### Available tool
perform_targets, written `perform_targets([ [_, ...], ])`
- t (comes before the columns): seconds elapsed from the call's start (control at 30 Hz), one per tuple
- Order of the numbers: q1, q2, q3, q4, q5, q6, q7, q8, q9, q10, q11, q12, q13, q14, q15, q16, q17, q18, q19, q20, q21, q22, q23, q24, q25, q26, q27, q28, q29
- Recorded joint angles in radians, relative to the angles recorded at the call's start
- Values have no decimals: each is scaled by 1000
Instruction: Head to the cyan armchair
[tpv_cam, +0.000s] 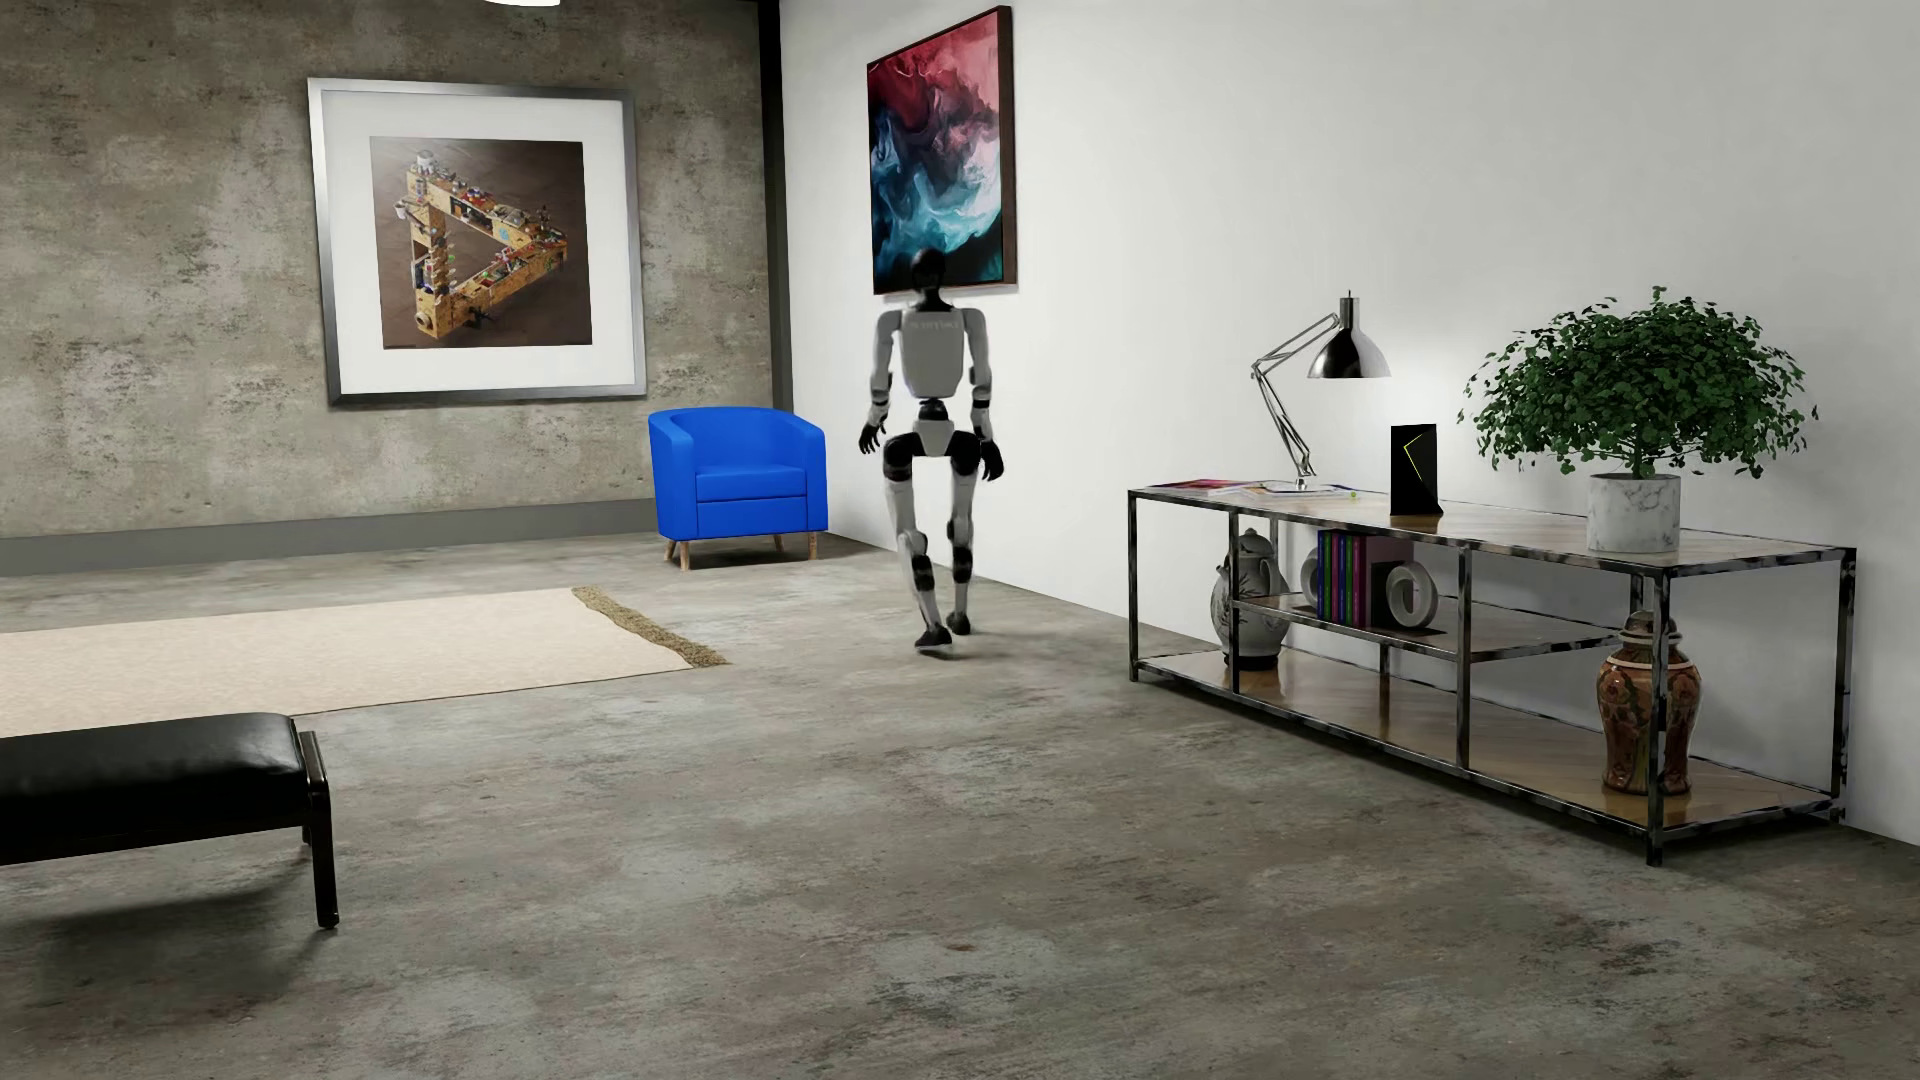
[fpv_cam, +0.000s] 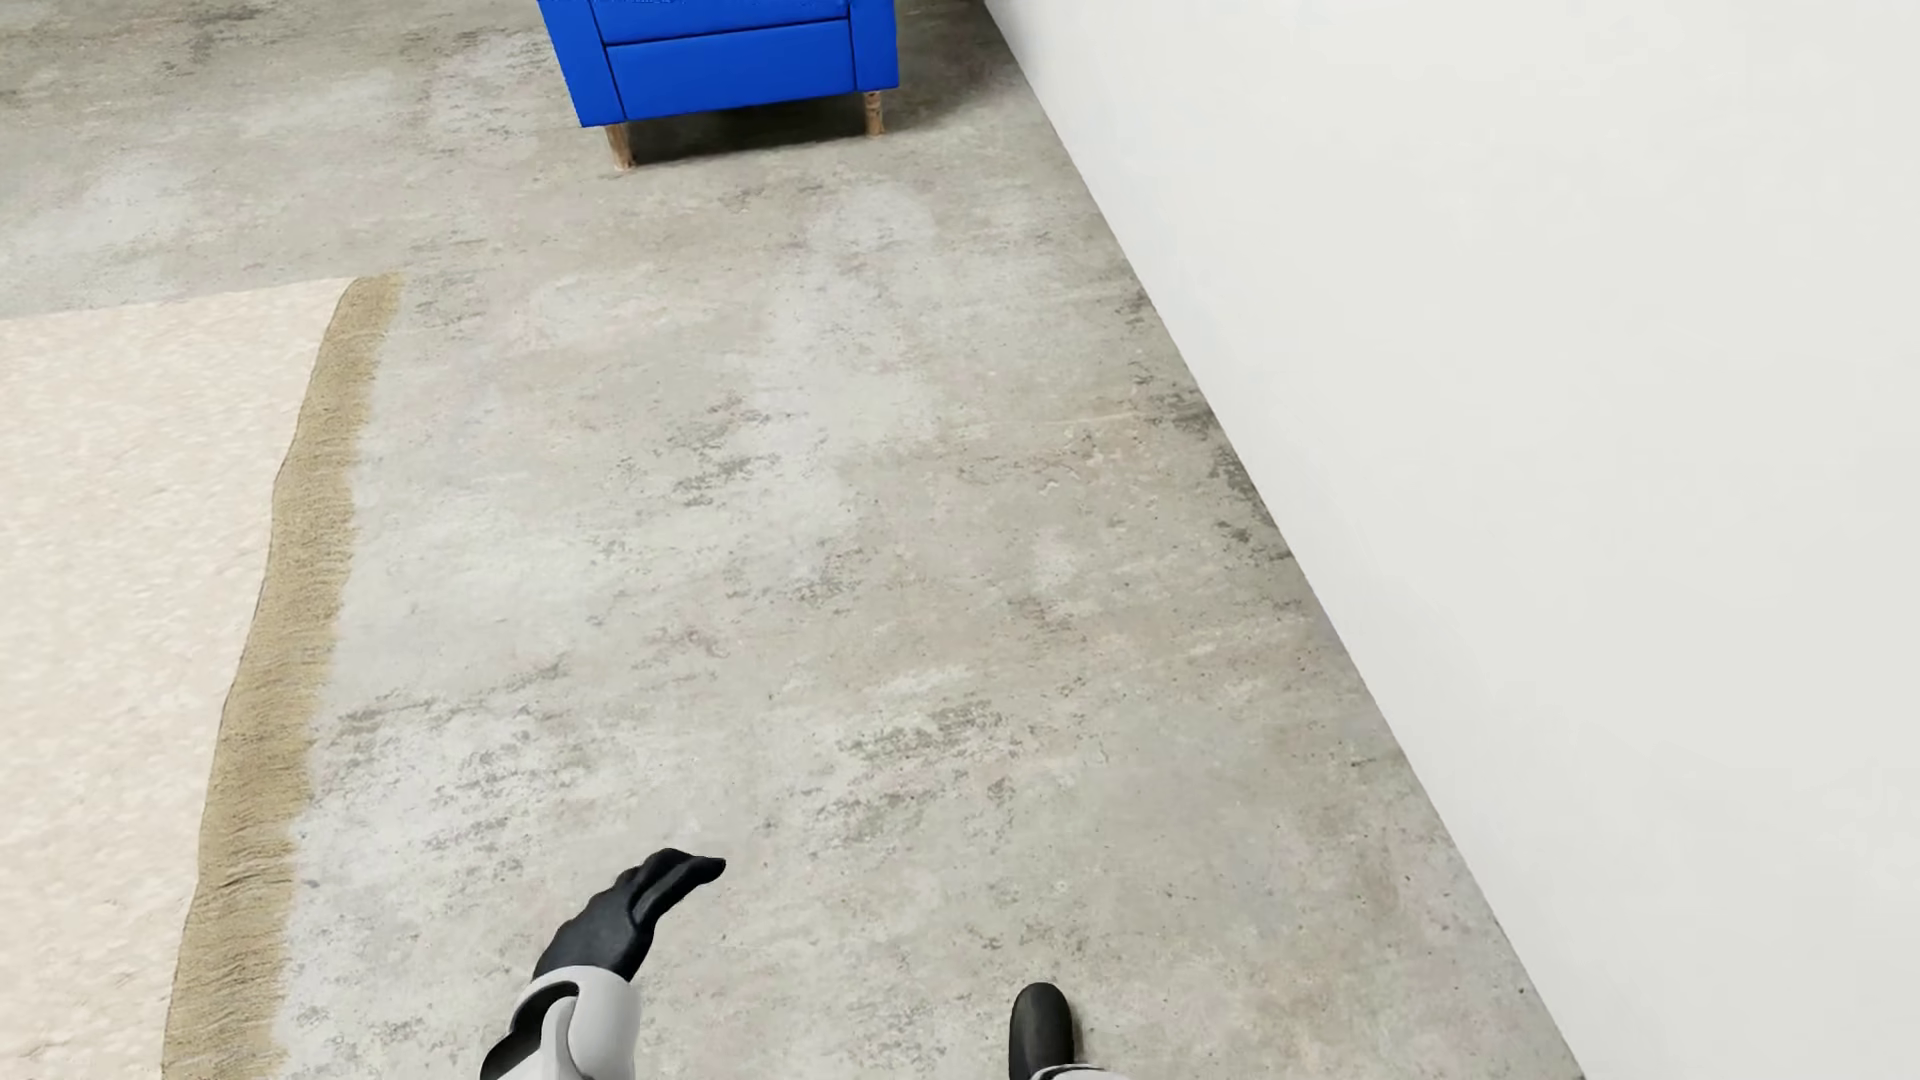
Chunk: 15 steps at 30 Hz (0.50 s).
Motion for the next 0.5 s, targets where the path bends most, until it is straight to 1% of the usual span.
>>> perform_targets([
  [0.03, -9, 37, -4, 45, 14, 14, -27, -39, 0, 86, 29, 23, -19, 53, -43, -1, 14, 1, -28, -3, -15, 45, 9, 2, -12, 28, 11, -3, -30],
  [0.07, -53, 74, -8, 100, 21, 30, -58, -87, 1, 226, 55, 41, -38, 150, -98, -1, 27, 3, -39, -12, -38, 113, 17, 12, -17, 72, 23, -14, -50],
  [0.1, -133, 112, -13, 154, 24, 45, -99, -142, 3, 408, 75, 43, -57, 267, -149, 9, 36, -16, -49, -49, -63, 196, 15, 42, -20, 114, 32, -55, -64],
  [0.13, -232, 165, -16, 213, 29, 60, -138, -199, 5, 596, 67, 39, -84, 397, -190, 39, 38, -55, -56, -109, -83, 271, 18, 85, -26, 128, 22, -133, -71],
  [0.17, -323, 227, -15, 287, 41, 73, -153, -248, 9, 744, 42, 35, -103, 485, -220, 66, 29, -82, -61, -161, -82, 326, 3, 125, -34, 122, 6, -219, -72],
  [0.2, -398, 266, -8, 341, 54, 87, -158, -286, 14, 843, 50, 51, -130, 435, -256, 84, 8, -52, -62, -167, -76, 346, 9, 139, -46, 114, -19, -257, -85],
  [0.23, -461, 300, 4, 364, 65, 98, -150, -308, 17, 889, 60, 87, -176, 354, -289, 84, -14, -4, -62, -107, -76, 331, 14, 121, -60, 126, -27, -234, -81],
  [0.27, -514, 328, 20, 363, 72, 105, -135, -320, 19, 888, 75, 134, -217, 311, -321, 71, -30, 29, -62, -17, -88, 299, 2, 84, -64, 132, -30, -167, -86],
  [0.3, -561, 353, 37, 340, 73, 107, -117, -326, 19, 839, 89, 176, -246, 263, -353, 52, -42, 38, -51, 71, -114, 268, -29, 43, -51, 132, -34, -91, -97],
  [0.33, -598, 375, 53, 312, 73, 105, -97, -328, 18, 748, 103, 215, -271, 217, -383, 33, -50, 19, -42, 144, -138, 241, -70, 7, -30, 130, -50, -30, -115],
  [0.37, -622, 399, 68, 291, 74, 102, -61, -331, 15, 618, 108, 247, -291, 191, -408, 22, -60, 29, -40, 186, -153, 223, -112, -2, -3, 130, -73, 10, -135],
  [0.4, -627, 428, 80, 271, 75, 98, -5, -332, 12, 449, 100, 273, -307, 180, -426, 7, -77, 39, -40, 210, -151, 215, -149, -4, 15, 130, -93, 24, -148],
  [0.43, -617, 458, 88, 248, 77, 93, 64, -332, 7, 252, 86, 293, -324, 194, -442, -6, -97, 28, -36, 219, -135, 222, -183, 4, 26, 135, -112, 24, -156],
  [0.47, -595, 494, 91, 229, 79, 87, 168, -331, 1, 55, 55, 305, -338, 266, -446, -22, -116, 38, -27, 211, -116, 241, -210, 20, 35, 139, -121, 3, -156],
  [0.5, -568, 530, 89, 214, 80, 82, 303, -331, -5, -112, 25, 314, -351, 344, -448, -36, -129, 35, -13, 195, -100, 265, -227, 39, 42, 140, -119, -41, -153],
])
